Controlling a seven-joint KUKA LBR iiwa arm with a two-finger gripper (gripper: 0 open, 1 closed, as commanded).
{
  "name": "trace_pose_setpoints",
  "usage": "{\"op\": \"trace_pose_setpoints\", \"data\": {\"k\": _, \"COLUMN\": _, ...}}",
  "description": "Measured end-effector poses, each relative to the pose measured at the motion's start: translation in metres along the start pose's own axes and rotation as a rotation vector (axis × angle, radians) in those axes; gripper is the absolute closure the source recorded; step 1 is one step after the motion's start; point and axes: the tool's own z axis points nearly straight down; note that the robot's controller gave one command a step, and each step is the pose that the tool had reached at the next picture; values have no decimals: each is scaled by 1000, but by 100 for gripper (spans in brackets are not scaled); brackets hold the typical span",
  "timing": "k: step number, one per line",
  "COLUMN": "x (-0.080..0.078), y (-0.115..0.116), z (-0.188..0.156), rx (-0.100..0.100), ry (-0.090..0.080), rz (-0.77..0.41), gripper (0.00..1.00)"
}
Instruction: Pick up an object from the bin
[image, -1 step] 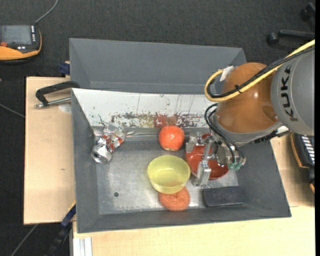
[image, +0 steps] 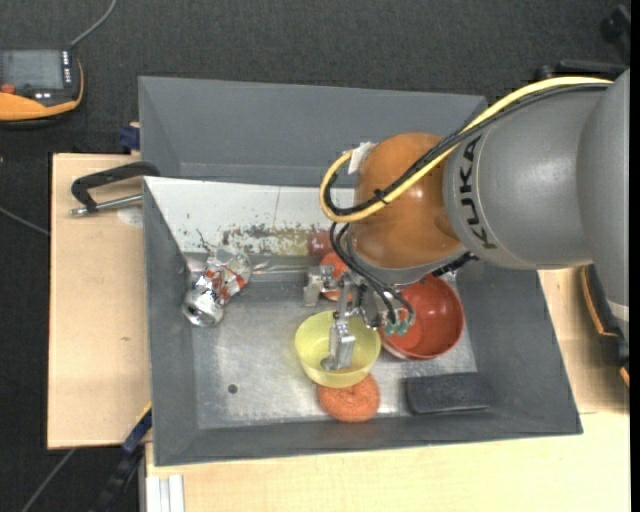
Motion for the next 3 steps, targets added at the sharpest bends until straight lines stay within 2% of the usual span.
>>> {"op": "trace_pose_setpoints", "data": {"k": 1, "x": -26, "y": -52, "z": 67, "rx": 0, "ry": 2, "rz": 64, "gripper": 0}}
{"op": "trace_pose_setpoints", "data": {"k": 2, "x": 8, "y": -44, "z": 63, "rx": -2, "ry": -1, "rz": 63, "gripper": 0}}
{"op": "trace_pose_setpoints", "data": {"k": 3, "x": 7, "y": -44, "z": 63, "rx": -2, "ry": -3, "rz": 63, "gripper": 100}}
